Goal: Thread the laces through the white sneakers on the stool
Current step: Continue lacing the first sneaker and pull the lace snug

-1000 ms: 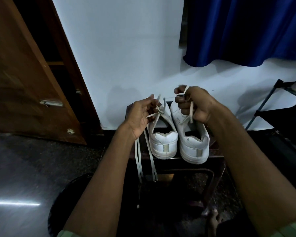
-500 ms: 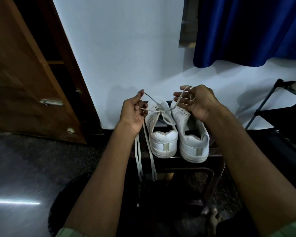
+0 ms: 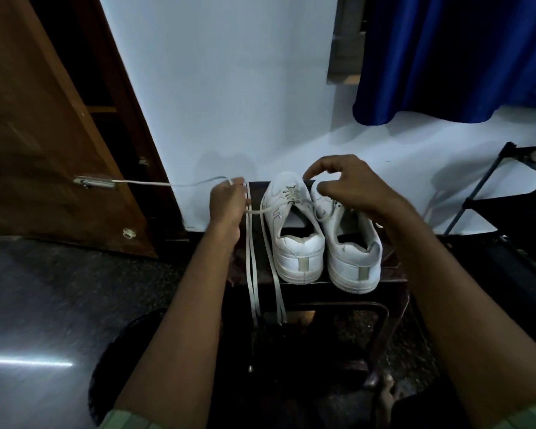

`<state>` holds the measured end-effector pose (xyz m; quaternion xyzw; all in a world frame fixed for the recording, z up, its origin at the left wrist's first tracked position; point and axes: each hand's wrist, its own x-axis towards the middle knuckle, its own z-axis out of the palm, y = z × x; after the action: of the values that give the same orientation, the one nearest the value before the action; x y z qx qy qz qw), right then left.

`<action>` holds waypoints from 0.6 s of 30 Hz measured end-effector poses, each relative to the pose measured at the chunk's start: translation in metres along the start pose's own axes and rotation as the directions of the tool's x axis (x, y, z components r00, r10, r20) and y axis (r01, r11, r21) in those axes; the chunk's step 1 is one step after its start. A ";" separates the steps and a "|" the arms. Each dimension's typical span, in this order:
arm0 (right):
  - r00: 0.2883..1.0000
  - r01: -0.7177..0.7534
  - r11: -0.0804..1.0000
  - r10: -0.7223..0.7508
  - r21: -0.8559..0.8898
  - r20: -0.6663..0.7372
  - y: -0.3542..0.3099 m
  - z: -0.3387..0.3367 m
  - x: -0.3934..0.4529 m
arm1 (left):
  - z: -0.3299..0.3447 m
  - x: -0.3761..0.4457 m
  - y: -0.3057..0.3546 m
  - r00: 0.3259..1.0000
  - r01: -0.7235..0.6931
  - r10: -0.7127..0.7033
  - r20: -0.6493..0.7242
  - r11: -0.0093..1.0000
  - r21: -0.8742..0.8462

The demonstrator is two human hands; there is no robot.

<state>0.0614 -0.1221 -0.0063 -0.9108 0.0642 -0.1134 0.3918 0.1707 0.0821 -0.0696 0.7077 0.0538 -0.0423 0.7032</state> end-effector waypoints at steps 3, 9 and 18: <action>0.988 0.056 0.995 -0.042 -0.087 0.151 -0.005 0.005 -0.002 | 0.003 -0.006 -0.006 0.995 -0.085 0.054 0.084 0.895 0.438; 0.994 0.093 0.982 -0.081 -0.162 0.079 -0.011 0.015 -0.007 | 0.013 -0.027 0.004 0.941 -0.243 0.336 0.038 0.595 0.766; 0.994 0.082 0.971 -0.094 -0.224 -0.046 -0.010 0.023 -0.008 | 0.018 -0.033 0.011 0.842 -0.531 0.398 0.364 0.729 0.432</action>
<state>0.0596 -0.0977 -0.0154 -0.9472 0.0470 -0.1485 0.2802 0.1398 0.0637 -0.0542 0.8492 -0.2275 0.0358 0.4753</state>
